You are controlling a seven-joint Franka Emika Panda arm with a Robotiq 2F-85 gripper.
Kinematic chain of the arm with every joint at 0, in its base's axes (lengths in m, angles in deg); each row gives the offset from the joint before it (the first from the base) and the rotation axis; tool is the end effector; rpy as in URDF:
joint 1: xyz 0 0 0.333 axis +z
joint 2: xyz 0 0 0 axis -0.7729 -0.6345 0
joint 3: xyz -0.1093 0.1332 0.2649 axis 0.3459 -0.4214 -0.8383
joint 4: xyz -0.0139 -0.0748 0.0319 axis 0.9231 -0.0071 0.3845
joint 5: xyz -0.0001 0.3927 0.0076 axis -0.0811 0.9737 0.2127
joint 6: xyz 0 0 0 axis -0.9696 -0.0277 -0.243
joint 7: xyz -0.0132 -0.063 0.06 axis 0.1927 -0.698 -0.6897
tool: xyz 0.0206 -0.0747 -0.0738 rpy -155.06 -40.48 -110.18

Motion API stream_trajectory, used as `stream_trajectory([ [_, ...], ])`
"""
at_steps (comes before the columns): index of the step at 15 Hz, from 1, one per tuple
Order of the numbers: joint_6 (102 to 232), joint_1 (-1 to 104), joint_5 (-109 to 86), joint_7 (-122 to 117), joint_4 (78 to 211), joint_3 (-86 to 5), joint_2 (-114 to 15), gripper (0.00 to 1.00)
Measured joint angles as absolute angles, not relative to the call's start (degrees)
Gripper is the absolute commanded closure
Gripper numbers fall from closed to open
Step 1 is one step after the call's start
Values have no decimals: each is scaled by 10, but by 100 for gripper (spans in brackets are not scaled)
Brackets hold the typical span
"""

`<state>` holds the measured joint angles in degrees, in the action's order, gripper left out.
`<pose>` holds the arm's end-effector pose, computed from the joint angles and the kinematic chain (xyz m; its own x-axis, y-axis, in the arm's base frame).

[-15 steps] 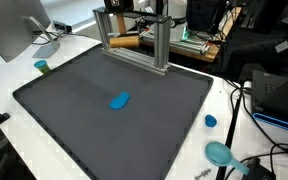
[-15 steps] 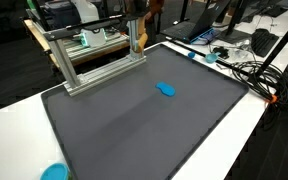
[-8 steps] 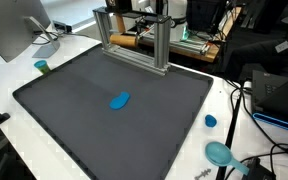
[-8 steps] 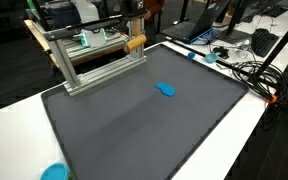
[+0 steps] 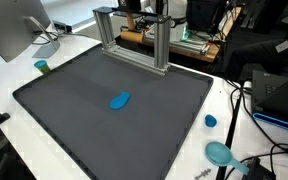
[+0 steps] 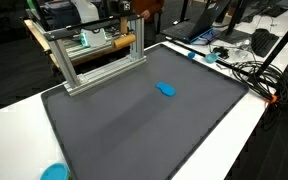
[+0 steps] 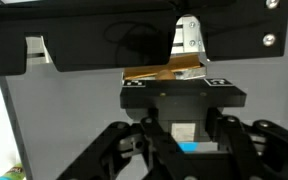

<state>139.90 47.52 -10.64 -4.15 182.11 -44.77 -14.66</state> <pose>0.4442 -0.0271 0.4792 0.9929 -0.0896 -0.0782 -0.0872 -0.9956 0.0334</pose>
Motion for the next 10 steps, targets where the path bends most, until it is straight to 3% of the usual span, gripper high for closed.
stream_trajectory([
  [1,1399,477,-107,-42,1827,-450,-139,53],
  [2,1399,478,-108,-42,1830,-450,-133,78],
  [10,1399,483,-106,-44,1840,-450,-132,78],
])
